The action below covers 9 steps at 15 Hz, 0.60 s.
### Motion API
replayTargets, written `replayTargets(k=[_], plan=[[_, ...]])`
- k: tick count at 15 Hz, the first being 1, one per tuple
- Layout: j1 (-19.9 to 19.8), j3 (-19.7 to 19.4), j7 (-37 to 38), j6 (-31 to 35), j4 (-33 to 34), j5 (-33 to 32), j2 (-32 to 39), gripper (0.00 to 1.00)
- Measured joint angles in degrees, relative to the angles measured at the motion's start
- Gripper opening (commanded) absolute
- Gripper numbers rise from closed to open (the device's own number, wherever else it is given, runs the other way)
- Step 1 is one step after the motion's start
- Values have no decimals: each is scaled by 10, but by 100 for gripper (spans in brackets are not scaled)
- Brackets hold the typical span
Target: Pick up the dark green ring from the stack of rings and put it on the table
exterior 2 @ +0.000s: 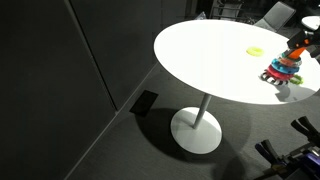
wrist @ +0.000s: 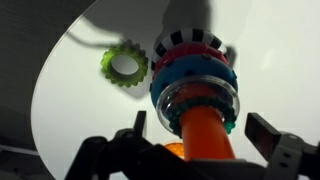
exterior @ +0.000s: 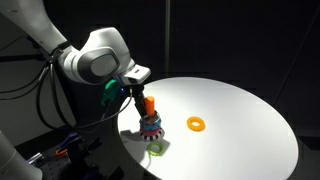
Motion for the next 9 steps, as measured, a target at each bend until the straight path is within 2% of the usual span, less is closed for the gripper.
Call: replayTargets(k=[9], plan=[[0, 0, 1, 24, -1, 2, 23, 100]])
